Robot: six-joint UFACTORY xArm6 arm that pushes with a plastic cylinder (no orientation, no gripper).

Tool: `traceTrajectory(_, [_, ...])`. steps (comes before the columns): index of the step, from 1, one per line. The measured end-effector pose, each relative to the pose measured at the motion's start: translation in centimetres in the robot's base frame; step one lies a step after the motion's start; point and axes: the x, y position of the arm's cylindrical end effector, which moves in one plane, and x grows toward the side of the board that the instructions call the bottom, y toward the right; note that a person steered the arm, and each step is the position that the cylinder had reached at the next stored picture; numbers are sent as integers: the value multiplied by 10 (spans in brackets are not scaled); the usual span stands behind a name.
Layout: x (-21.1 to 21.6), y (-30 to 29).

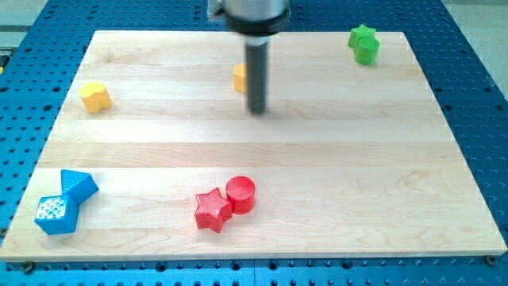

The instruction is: Move the yellow hexagon to the right of the yellow heart

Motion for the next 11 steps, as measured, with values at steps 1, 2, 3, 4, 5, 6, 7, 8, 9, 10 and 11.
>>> traceTrajectory(1, [-65,25])
traceTrajectory(2, [-43,-53])
traceTrajectory(3, [13,-73])
traceTrajectory(4, [39,-40])
traceTrajectory(5, [82,-68])
traceTrajectory(6, [72,-48])
traceTrajectory(7, [49,-39])
traceTrajectory(8, [52,-124])
traceTrajectory(9, [57,-136])
traceTrajectory(10, [45,-108])
traceTrajectory(11, [26,-125])
